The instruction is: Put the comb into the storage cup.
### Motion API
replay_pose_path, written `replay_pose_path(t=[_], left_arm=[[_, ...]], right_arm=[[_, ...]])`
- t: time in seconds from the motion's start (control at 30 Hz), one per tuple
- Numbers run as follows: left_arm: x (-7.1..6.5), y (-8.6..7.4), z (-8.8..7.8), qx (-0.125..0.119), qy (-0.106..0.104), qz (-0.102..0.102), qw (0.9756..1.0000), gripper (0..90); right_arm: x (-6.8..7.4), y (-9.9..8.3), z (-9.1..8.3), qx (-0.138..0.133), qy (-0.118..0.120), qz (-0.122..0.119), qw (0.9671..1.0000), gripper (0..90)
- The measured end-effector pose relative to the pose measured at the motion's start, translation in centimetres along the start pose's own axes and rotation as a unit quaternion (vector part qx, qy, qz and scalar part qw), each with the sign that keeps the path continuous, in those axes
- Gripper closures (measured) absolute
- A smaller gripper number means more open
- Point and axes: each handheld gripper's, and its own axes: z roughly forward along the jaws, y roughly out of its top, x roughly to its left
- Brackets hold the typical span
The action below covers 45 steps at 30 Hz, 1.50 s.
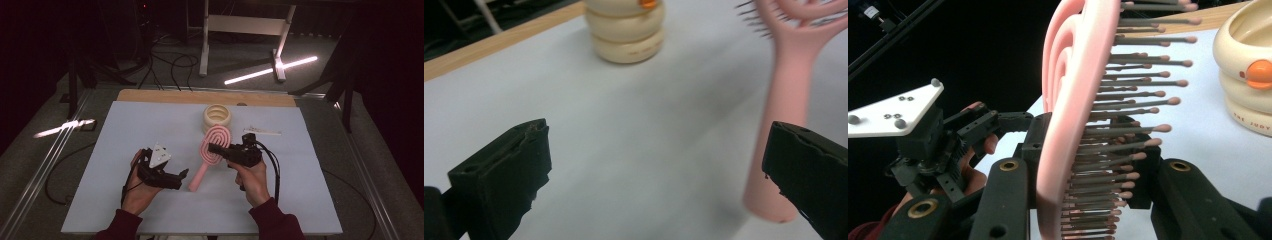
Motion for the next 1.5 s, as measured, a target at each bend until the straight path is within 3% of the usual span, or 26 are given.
replay_pose_path(t=[0.2,0.4,0.7,0.93,1.5], left_arm=[[1.5,-2.1,-1.2,-0.016,0.022,-0.029,0.9992,0.0],[3.0,-4.7,-2.5,-0.031,0.037,-0.063,0.9969,0.0],[4.1,-7.9,-4.3,-0.054,0.051,-0.082,0.9939,0.0],[4.3,-9.1,-5.1,-0.067,0.063,-0.091,0.9916,0.0],[4.7,-9.8,-5.1,-0.078,0.084,-0.116,0.9866,0.0]], right_arm=[[0.0,0.1,-0.2,-0.004,0.002,0.003,1.0000,63.5],[0.0,0.3,-0.2,-0.005,0.002,0.004,1.0000,63.5],[-0.1,0.4,-0.2,-0.009,0.006,0.010,0.9999,63.5],[0.1,0.6,-0.3,-0.012,0.008,0.006,0.9999,63.5],[0.3,1.5,0.1,-0.021,0.011,0.006,0.9997,63.4]])
